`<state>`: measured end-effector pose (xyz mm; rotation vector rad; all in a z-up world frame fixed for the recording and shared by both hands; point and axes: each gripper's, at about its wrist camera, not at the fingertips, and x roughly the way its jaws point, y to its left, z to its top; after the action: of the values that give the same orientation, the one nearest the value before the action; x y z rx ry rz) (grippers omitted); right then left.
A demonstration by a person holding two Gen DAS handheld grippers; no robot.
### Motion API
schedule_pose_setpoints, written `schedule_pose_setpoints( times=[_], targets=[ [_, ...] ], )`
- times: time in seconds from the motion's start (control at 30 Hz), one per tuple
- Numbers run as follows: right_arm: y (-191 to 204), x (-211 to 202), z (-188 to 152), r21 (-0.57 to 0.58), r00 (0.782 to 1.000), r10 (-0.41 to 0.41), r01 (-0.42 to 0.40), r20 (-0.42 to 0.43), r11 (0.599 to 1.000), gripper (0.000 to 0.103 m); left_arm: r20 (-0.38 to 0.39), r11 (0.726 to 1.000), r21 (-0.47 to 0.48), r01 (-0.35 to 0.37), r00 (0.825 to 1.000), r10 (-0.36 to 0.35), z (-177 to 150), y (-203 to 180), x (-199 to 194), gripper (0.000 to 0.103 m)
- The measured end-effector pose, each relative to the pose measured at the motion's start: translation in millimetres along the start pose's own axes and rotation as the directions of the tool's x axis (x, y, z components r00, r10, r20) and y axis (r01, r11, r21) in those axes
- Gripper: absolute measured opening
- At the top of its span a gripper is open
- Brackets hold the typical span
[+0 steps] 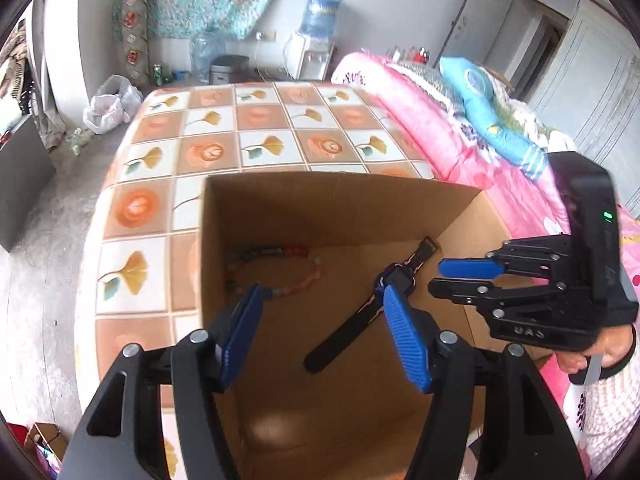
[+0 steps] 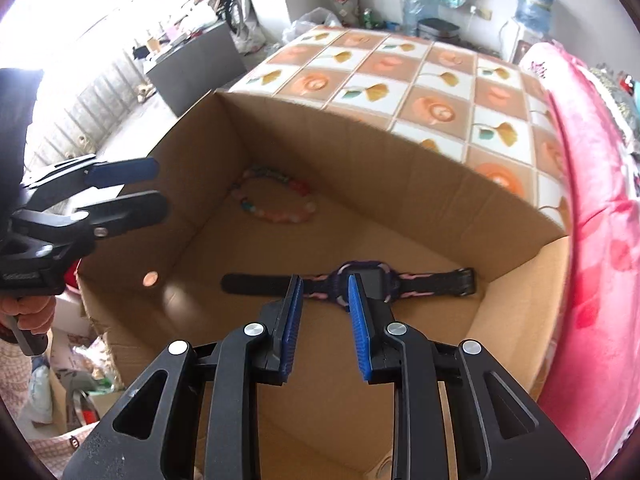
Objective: Organize jewelry
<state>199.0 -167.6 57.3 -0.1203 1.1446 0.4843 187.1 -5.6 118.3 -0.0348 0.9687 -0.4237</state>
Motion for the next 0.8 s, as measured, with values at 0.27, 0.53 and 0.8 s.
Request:
schedule_pose_setpoints(
  times=[0.27, 0.53, 0.8],
  targets=[
    [15, 40, 17, 0.019, 0.965, 0.083, -0.081, -0.25, 0.997, 0.024, 0.096, 1.0, -0.018, -0.007, 0.995, 0.009, -59, 21, -40, 0.064],
    [1, 83, 21, 0.08, 0.919, 0.089, -0.063, -0.385, 0.995, 0.024, 0.133, 0.999, -0.049, -0.021, 0.991, 0.028, -96, 43, -52, 0.064],
    [-24, 88, 32, 0.218, 0.94, 0.135, -0.068, -0.312, 0.974, 0.022, 0.152, 0.995, -0.096, 0.019, 0.988, -0.004, -110, 65, -54, 0.068]
  ],
)
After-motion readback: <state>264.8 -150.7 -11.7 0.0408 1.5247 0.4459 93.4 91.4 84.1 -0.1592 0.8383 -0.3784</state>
